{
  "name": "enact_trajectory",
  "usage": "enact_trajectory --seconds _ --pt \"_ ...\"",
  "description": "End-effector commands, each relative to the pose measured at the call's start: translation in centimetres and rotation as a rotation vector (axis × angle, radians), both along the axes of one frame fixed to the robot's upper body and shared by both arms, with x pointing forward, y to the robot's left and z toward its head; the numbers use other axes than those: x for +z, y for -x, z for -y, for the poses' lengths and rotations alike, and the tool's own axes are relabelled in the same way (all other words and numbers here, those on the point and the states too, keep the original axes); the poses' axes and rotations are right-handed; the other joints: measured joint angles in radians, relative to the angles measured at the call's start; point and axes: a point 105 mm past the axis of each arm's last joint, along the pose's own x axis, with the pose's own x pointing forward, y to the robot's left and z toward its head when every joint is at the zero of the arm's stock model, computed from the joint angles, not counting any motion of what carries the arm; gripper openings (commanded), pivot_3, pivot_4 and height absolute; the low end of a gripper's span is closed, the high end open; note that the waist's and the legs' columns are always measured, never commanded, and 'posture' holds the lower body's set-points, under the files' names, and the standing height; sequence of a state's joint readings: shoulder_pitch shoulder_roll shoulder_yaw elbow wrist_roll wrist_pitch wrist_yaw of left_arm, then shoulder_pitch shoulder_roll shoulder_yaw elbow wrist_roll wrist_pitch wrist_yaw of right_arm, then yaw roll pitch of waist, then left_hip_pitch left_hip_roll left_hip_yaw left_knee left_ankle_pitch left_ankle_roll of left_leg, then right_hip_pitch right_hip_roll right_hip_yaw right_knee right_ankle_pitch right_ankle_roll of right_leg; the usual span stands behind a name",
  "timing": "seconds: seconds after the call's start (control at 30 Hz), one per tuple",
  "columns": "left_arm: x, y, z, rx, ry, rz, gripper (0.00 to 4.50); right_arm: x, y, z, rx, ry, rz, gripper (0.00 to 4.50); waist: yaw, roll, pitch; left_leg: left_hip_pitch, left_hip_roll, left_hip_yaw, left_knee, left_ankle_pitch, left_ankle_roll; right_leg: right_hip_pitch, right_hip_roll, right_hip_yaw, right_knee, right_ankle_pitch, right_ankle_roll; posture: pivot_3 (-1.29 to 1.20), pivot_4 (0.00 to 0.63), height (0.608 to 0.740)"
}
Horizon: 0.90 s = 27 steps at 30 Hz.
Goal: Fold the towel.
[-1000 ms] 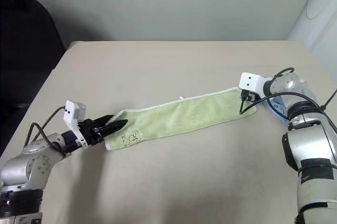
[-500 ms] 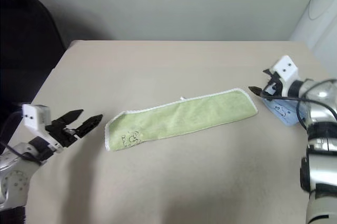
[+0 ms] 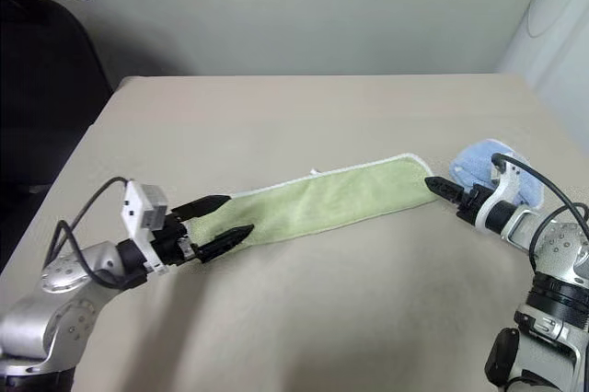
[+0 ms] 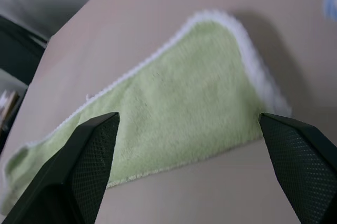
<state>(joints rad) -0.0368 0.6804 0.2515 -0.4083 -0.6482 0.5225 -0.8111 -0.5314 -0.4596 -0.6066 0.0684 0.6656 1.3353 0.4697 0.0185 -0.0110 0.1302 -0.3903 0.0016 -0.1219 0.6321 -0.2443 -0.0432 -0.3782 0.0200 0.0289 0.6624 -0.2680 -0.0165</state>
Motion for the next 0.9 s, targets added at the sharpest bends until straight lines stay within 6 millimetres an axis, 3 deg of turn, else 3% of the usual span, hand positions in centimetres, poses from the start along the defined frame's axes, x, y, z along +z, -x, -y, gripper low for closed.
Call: enact_trajectory --seconds 0.03,0.37,0.47,0.73,0.83,0.9 --pt "0.8 0.3 1.3 -0.047 0.01 0.038 4.5 0.1 -0.6 0.0 -0.045 -0.051 -0.021 4.47 0.0 0.0 0.0 0.0 0.0 0.0 0.0 0.0 0.0 0.0 0.0 0.0 0.0 0.0 0.0 0.0 0.15 0.74" --pt "0.6 0.9 1.4 -0.045 0.021 0.033 4.5 -2.7 -2.6 0.1 -0.156 -0.153 -0.124 4.47 -0.002 -0.001 -0.001 0.002 0.0 -0.001 0.001 -0.001 0.001 0.002 0.0 0.0 0.0 0.0 0.0 0.0 0.15 0.74" --pt "0.5 0.9 1.5 -0.042 0.02 0.032 4.5 -2.9 -3.5 -0.5 -0.158 -0.173 -0.126 4.47 -0.005 -0.002 -0.001 0.008 0.0 -0.001 0.001 -0.007 0.012 0.008 0.0 0.001 0.0 0.0 0.001 0.0 0.15 0.74" --pt "0.4 1.0 1.5 -0.028 0.032 0.035 4.5 -3.7 -5.5 -1.3 -0.192 -0.21 -0.129 4.47 -0.01 -0.005 -0.003 0.009 0.0 -0.001 0.004 -0.008 0.013 0.009 0.0 0.001 0.0 0.001 0.002 0.0 0.15 0.74" --pt "0.5 1.0 1.5 -0.024 0.034 0.037 4.5 -3.7 -5.7 -1.4 -0.191 -0.212 -0.128 3.83 -0.01 -0.006 -0.004 0.009 0.0 -0.001 0.004 -0.008 0.013 0.009 0.0 0.001 0.0 0.001 0.002 0.0 0.15 0.74" --pt "0.5 1.0 1.5 -0.023 0.034 0.038 4.5 -3.7 -5.6 -1.2 -0.196 -0.215 -0.125 3.15 -0.01 -0.006 -0.004 0.008 0.0 -0.001 0.004 -0.008 0.013 0.009 0.0 0.001 0.0 0.001 0.002 0.0 0.15 0.74"
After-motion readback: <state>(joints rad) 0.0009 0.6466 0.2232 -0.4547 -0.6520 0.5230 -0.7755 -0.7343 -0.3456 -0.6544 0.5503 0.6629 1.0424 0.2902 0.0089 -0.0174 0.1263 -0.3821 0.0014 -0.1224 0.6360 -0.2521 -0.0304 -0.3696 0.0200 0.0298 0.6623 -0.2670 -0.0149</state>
